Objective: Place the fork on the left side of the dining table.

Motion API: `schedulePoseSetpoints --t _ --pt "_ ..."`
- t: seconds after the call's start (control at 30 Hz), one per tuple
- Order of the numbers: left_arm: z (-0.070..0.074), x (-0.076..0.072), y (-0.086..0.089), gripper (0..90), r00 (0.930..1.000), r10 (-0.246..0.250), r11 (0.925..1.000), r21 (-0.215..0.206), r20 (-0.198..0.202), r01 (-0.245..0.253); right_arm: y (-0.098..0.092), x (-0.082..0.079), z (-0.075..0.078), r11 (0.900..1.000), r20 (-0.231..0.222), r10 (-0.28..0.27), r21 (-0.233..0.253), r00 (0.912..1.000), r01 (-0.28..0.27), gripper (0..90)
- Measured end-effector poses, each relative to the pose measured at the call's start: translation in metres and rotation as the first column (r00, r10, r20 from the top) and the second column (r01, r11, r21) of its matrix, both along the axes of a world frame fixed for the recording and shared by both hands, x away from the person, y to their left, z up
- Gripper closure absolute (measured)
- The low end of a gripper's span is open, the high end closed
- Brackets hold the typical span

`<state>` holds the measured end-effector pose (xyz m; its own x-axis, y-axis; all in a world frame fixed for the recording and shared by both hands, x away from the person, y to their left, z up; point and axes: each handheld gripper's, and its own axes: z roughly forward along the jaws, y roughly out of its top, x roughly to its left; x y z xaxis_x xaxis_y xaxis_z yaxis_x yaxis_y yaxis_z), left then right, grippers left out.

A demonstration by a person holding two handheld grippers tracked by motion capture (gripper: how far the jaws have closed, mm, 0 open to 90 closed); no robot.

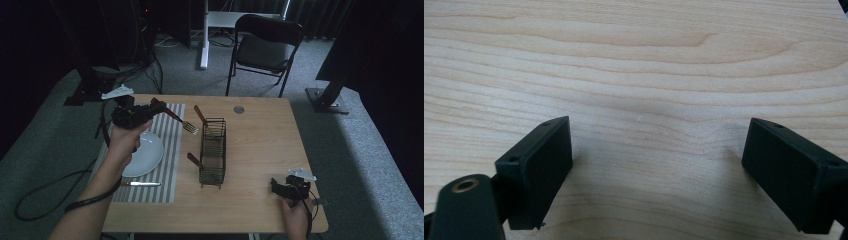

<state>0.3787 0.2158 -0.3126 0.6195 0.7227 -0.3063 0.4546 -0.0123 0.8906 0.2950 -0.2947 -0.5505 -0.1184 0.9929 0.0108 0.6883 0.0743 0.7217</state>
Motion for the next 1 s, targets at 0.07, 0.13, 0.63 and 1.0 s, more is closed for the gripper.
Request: schedulePoseSetpoints --t 0.07,0.13,0.63,1.0 --pt "-0.005 0.005 0.006 80.7 0.9997 0.02 0.9998 0.006 -0.016 -0.02 0.0 0.0 0.0 1.0 0.001 0.001 -0.001 1.0 -0.001 12.3" --pt "-0.01 0.009 0.01 80.7 0.9987 0.043 0.999 0.009 -0.026 -0.043 0.0 0.0 0.0 1.0 0.0 0.0 0.0 1.0 0.0 12.3" --pt "-0.051 0.042 0.054 80.7 0.9684 0.224 0.9731 -0.03 -0.11 -0.228 0.0 0.0 0.0 1.0 -0.001 0.0 0.0 1.0 0.0 12.3" --pt "-0.074 0.06 0.072 80.7 0.939 0.315 0.9462 -0.031 -0.138 -0.322 0.0 0.0 0.0 1.0 -0.001 0.0 0.0 1.0 0.0 12.3"
